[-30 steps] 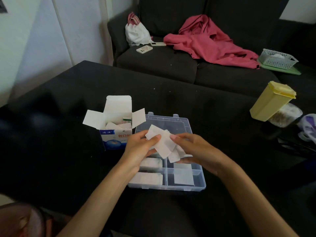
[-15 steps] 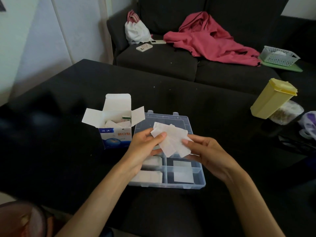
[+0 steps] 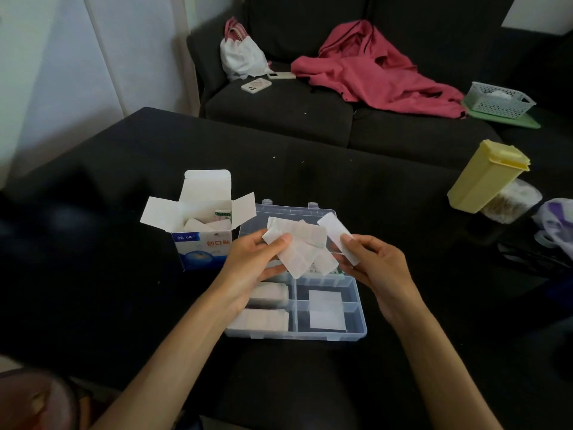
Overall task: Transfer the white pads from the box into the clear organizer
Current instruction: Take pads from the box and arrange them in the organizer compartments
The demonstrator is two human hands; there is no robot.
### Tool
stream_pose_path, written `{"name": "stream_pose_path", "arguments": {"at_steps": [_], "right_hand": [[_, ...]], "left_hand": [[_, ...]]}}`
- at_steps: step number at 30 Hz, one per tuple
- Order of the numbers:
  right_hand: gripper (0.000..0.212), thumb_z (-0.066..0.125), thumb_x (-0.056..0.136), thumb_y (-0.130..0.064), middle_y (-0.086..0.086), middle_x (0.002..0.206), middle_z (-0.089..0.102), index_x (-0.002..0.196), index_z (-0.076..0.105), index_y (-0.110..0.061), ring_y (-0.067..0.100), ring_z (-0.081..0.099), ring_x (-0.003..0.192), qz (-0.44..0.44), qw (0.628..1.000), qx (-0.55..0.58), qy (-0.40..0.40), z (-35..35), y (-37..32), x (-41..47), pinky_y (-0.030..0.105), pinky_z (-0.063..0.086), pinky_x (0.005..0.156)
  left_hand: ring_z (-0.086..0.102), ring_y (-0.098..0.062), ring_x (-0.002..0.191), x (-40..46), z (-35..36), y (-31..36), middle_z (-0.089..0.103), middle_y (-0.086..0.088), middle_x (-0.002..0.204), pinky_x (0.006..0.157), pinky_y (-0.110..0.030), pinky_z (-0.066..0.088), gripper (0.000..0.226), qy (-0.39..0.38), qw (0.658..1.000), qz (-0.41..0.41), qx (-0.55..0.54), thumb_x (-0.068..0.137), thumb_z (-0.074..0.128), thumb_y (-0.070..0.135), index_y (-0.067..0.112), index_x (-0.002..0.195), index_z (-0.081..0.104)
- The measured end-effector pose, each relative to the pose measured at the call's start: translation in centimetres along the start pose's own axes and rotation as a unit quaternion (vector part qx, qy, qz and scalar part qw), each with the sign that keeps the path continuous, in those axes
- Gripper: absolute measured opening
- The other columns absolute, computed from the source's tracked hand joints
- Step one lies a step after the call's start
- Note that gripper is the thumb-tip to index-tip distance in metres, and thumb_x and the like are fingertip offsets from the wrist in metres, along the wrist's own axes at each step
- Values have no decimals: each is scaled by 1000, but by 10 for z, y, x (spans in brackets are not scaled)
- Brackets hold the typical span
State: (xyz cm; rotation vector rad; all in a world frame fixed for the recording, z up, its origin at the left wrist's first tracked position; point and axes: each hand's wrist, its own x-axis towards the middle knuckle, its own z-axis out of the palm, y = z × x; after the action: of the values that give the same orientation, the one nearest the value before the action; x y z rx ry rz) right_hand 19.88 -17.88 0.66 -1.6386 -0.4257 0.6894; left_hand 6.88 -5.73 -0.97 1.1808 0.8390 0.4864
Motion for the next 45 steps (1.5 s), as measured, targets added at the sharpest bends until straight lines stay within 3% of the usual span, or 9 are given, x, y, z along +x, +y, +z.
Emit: {"name": "stream_pose_path", "arguments": {"at_steps": [7,11,14,22,26,32,39,42,45], "right_hand": [[23,63,84,-10,-1,99,69,106,62,-20,14,70,89,29,984,18,-176,10,-5,-9,21,57,69],[25,54,90,-12,5,104,68,116,55,-15,14,70,87,8,992,44,-118,3,-5,-5,21,57,68],[23,49,94,-17,3,105,66,117,53,-17,14,69,89,-15,998,13,-63,-3,-2,-1,26,57,75],[15,36,99,-32,-5,100,57,102,51,-29,15,62,92,0,982,-75,-175,16,-2,-5,23,57,72],[24,30,94,-49,-10,94,53,103,45,-32,15,61,91,36,979,-68,-187,18,-6,-7,20,54,65],[18,44,96,-27,-6,99,58,112,49,-20,9,62,84,-42,971,-167,-168,21,11,-7,14,53,60],[23,40,95,-37,-2,100,60,110,50,-24,16,64,87,64,974,-53,-210,20,2,-9,19,55,64],[34,42,90,-45,1,99,65,110,56,-21,17,69,85,63,969,-39,-235,19,-2,-10,21,55,67],[26,55,86,-36,-1,93,69,103,60,-17,15,71,81,41,968,-48,-242,19,-3,-12,21,55,66]], "left_hand": [[65,-20,103,-1,4,-1,65,-4,116,85,-41,56,33,37,999,17,23,88,62,23,16,120,59],[65,-17,99,-2,0,2,66,-5,110,81,-34,57,29,13,1000,10,0,90,59,24,14,117,59],[67,-15,90,-2,-4,5,69,-3,98,73,-28,58,15,-35,998,-15,-46,88,60,26,15,98,62],[65,7,66,2,-4,-5,64,21,80,55,-10,50,3,-22,988,87,128,86,64,29,29,87,61],[66,4,68,3,-4,-10,64,17,83,56,-13,52,11,-12,974,137,181,85,65,30,23,93,62],[69,-6,63,3,0,-20,72,7,80,66,-28,59,22,65,941,176,282,83,63,44,22,83,67],[66,-3,58,3,-4,-22,67,14,70,61,-32,59,34,110,931,188,293,80,58,52,20,74,68],[64,-2,59,3,-4,-21,63,17,67,59,-31,58,44,133,923,184,311,74,51,62,21,72,67],[64,-5,62,3,-2,-21,67,12,70,58,-28,56,52,146,912,193,330,75,47,66,20,75,69]]}}
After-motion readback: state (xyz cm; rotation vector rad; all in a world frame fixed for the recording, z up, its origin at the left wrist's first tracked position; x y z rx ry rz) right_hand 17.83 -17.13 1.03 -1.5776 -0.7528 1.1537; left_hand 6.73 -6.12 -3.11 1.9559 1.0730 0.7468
